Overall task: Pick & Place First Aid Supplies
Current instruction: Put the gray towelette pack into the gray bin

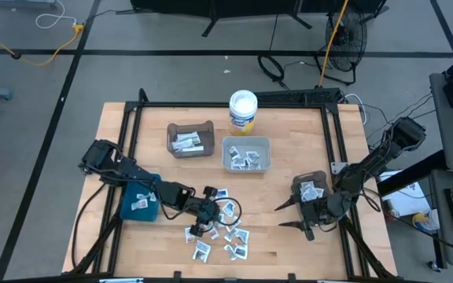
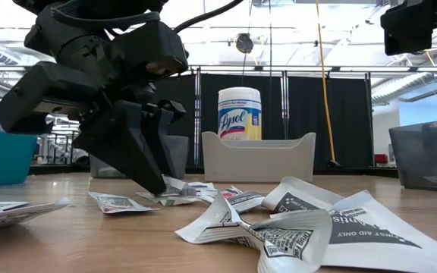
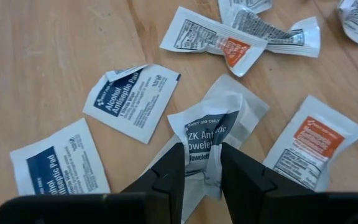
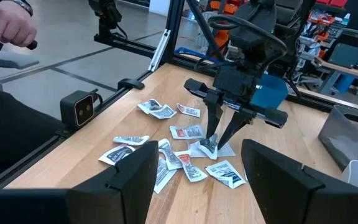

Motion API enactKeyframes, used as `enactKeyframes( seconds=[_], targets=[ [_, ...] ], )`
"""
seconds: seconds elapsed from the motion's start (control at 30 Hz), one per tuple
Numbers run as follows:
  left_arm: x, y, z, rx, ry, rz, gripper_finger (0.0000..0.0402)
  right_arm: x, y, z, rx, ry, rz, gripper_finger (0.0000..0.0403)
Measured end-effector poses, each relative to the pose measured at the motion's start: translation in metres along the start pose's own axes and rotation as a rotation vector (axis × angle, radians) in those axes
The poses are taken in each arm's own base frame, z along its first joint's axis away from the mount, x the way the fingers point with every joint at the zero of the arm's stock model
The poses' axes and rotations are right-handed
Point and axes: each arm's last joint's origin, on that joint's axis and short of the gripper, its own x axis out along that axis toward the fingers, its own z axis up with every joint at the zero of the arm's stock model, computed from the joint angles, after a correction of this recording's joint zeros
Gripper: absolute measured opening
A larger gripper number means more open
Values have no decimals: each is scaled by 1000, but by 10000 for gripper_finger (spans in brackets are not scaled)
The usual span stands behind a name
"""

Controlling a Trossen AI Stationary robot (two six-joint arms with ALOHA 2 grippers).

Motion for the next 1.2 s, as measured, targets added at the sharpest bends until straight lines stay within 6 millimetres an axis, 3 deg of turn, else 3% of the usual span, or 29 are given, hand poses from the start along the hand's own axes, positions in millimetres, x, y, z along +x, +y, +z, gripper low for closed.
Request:
enactKeyframes(
  seconds=[0.23,0.6,0.93,1.2],
  targets=[
    [0,0,3,0,-13,11,95,0,0,0,0,0,0,226],
    [-11,13,37,8,-10,105,95,0,0,0,16,3,0,226],
    [-27,55,66,4,7,295,95,0,0,-1,22,6,1,224],
    [-34,108,68,-37,0,386,95,0,0,-1,22,6,1,223]
  ],
)
